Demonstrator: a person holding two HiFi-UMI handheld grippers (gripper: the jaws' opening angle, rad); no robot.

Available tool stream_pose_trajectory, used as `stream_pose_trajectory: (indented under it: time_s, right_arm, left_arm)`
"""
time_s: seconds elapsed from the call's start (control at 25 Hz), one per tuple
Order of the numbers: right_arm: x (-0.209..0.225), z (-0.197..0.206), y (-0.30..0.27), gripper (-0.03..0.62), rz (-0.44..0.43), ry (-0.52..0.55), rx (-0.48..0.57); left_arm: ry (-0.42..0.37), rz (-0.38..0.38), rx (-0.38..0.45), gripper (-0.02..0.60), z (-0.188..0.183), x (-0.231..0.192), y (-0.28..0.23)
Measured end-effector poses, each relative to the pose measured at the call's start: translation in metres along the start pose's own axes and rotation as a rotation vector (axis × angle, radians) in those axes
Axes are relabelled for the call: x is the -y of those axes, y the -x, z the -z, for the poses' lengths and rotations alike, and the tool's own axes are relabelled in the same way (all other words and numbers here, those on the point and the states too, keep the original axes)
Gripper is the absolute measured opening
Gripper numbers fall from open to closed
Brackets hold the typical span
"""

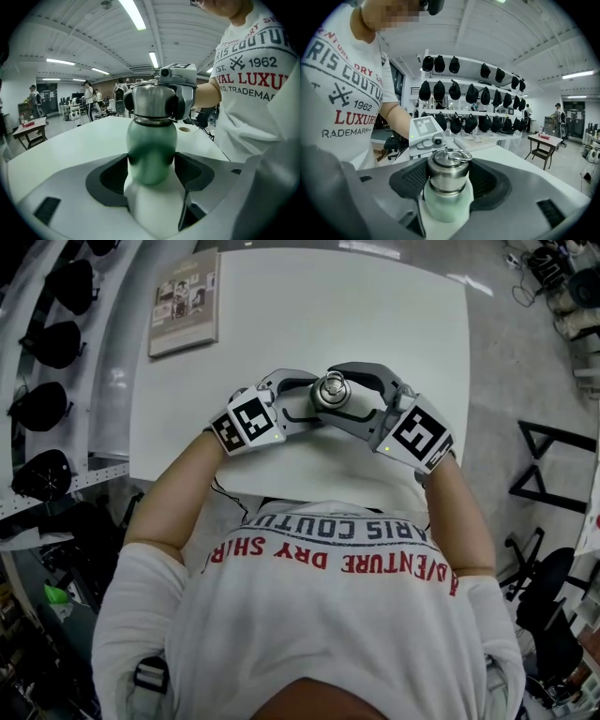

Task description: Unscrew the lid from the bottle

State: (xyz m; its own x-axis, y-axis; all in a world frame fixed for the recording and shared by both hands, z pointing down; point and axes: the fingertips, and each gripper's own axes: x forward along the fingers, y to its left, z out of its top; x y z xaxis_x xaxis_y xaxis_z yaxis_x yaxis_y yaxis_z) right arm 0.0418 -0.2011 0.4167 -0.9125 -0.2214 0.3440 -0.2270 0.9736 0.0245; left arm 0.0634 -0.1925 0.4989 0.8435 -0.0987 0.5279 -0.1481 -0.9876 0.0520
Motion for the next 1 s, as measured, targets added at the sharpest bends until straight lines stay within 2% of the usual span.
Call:
stream_pose_trajectory:
  time_s: [0.2, 0.36, 0.6, 0.76, 0.92, 1.0]
  right_arm:
    - [0.004, -0.004, 0.006, 0.268, 0.004, -0.009, -0.001]
    - [0.008, -0.025, 0.018, 0.268, 0.030, -0.082, 0.080]
    - [0.023, -0.038, 0.051, 0.268, 0.173, -0.143, 0.124]
    - [0.025, -0.047, 0.073, 0.268, 0.329, -0.166, 0.128]
    - [0.008, -0.061, 0.087, 0.268, 0.403, -0.190, 0.141]
    - [-0.005, -0.070, 0.094, 0.268, 0.428, -0.187, 0.155]
  left_arm:
    - [0.004, 0.028, -0.007, 0.327, 0.003, 0.002, -0.002]
    - [0.045, 0.044, 0.003, 0.327, 0.003, 0.005, 0.002]
    - [0.083, 0.044, 0.025, 0.327, -0.002, 0.011, 0.020]
    - [0.152, -0.033, 0.070, 0.327, -0.015, 0.008, 0.045]
    - [0.250, -0.120, 0.182, 0.325, -0.045, 0.012, 0.078]
    - [0.254, -0.154, 0.229, 0.286, -0.064, 0.019, 0.094]
